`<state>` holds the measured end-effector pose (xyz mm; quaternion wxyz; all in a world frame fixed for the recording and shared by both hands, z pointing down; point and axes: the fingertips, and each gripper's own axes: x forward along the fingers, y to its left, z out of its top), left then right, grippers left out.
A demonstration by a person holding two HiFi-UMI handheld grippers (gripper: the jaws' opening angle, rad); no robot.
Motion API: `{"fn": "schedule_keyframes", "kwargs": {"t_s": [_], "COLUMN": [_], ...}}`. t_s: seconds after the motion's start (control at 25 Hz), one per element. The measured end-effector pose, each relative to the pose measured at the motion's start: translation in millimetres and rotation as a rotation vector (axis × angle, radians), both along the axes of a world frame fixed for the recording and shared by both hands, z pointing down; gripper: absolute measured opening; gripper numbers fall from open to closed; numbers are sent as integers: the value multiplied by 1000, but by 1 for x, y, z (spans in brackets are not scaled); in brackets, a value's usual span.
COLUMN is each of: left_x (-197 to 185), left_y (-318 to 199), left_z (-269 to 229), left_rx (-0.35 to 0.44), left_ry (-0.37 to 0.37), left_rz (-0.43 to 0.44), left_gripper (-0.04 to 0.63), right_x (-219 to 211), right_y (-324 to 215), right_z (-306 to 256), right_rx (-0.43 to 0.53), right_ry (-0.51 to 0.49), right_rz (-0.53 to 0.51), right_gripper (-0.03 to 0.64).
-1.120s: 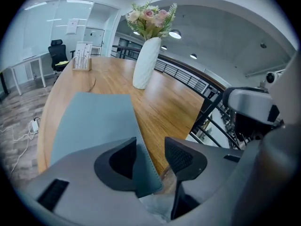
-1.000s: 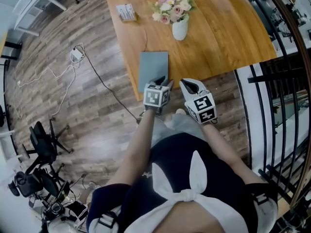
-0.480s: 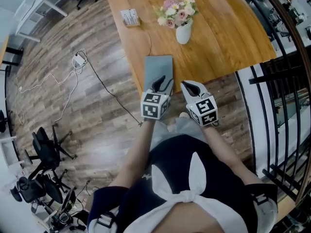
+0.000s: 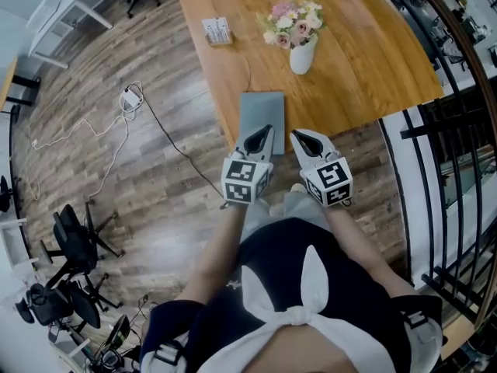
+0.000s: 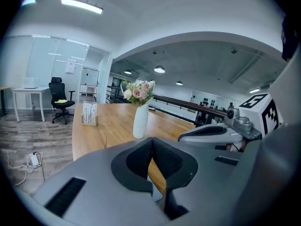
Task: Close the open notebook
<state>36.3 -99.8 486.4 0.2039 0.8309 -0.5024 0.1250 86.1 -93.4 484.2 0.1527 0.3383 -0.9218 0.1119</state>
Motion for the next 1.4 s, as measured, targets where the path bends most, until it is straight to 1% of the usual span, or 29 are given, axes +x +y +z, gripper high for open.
{"fn": "schedule_keyframes", "kwargs": {"t_s": [0.28,0.48,0.68,0.96,1.2,1.4], "left_x": [-8,-11,-18,-28,-41,-58], "left_y": [11,16,19,18,20,18], "left_z": [-3,-4,-2,-5,-2,-4], "left_rx": [1,7,-1,14,15,16], "left_ry": [-25,-14,-23,6,-6,0], "left_rz": [38,47,54,62,80,69], "left_gripper": [17,17,17,17,17,17], "right_x": [-14,-20,-27,-38,-50,-64], "right_y": [9,12,17,22,22,25], "right_z": [-9,-9,-7,-1,-2,-1], "right_rx": [5,7,3,-11,-7,-6], "right_ry": [-15,-10,0,15,21,31], "right_rz": [-1,6,7,15,30,31], "right_gripper": [-3,-3,-3,-3,-3,-3]}}
